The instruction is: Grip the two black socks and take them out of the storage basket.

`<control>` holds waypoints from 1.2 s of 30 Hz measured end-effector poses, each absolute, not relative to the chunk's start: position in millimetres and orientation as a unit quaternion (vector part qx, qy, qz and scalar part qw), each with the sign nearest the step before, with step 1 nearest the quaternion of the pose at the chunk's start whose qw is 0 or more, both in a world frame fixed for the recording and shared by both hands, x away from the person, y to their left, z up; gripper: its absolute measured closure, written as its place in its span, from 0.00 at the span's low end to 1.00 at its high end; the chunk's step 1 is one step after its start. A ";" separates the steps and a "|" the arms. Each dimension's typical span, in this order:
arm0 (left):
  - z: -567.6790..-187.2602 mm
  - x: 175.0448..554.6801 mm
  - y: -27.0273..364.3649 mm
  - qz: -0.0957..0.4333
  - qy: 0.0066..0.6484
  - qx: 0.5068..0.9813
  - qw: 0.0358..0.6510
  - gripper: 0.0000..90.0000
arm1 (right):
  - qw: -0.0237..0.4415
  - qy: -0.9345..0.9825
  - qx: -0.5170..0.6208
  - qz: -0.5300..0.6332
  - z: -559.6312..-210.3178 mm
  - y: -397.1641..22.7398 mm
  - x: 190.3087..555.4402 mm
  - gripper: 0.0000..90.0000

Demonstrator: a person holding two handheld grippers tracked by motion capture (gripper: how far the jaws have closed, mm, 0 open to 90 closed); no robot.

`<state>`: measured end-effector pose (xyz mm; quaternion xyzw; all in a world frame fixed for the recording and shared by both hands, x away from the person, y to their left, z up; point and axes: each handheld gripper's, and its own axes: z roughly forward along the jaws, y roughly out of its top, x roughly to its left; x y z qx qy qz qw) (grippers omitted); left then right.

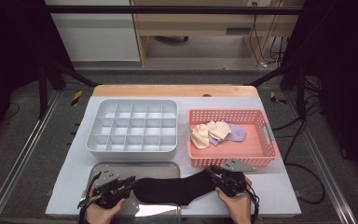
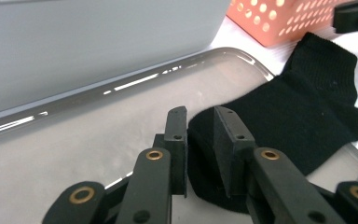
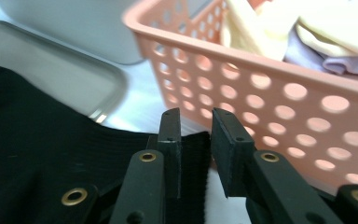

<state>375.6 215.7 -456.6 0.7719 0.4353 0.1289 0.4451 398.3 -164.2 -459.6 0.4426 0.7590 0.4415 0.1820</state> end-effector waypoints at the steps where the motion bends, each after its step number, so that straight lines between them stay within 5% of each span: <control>1: -457.1 377.3 214.6 0.128 0.436 0.772 0.444 0.82 | 0.180 0.761 0.439 0.442 -458.4 -163.4 396.6 0.82; 14: -468.4 378.8 205.4 0.139 0.446 0.793 0.391 0.73 | 0.089 0.808 0.376 0.444 -472.4 -108.3 371.7 0.79; 22: -471.4 377.6 201.2 0.129 0.442 0.800 0.384 0.87 | 0.104 0.808 0.388 0.432 -476.8 -112.8 375.2 0.79; 27: -468.7 375.9 205.0 0.128 0.440 0.795 0.397 0.79 | 0.166 0.768 0.440 0.435 -461.0 -153.7 375.6 0.75; 36: -472.7 375.3 207.4 0.124 0.439 0.797 0.394 0.74 | 0.147 0.762 0.491 0.396 -473.6 -178.3 379.2 0.78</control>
